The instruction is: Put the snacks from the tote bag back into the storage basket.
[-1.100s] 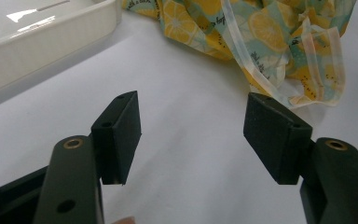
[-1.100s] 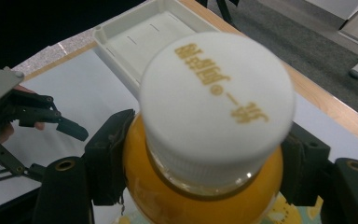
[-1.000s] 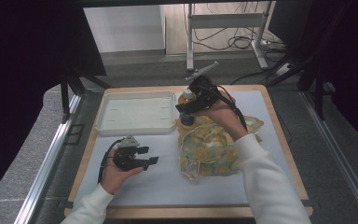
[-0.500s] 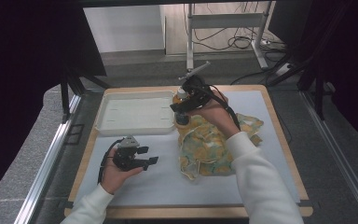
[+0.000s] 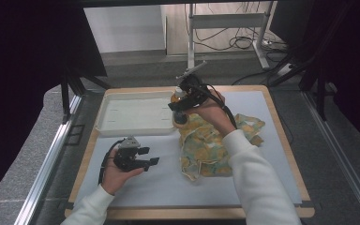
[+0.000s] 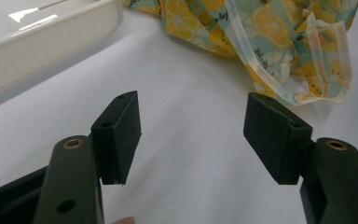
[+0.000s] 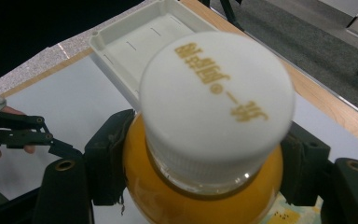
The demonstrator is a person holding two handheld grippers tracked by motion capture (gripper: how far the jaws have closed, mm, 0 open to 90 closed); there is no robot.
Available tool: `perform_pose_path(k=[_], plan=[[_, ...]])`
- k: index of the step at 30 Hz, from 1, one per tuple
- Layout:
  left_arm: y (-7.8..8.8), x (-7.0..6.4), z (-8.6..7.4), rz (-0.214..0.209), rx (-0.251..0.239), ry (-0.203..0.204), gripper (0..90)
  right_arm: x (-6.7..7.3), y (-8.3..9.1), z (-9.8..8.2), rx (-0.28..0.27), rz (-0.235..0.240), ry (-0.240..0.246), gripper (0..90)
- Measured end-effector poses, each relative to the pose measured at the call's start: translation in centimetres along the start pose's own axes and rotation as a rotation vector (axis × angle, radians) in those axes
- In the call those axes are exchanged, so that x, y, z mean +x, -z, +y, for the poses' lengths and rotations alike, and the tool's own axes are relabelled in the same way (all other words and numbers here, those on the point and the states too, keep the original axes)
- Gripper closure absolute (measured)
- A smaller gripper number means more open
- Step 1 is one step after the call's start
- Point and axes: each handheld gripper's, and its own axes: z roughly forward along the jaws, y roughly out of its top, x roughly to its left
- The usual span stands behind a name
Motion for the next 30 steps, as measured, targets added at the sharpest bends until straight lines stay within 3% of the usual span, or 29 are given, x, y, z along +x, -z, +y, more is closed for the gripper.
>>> perform_pose_path(k=[30], plan=[[0.1,0.0,0.0,-0.013,0.003,-0.002,36.5,-0.2,-4.5,1.6,0.023,-0.023,-0.029,29.8]])
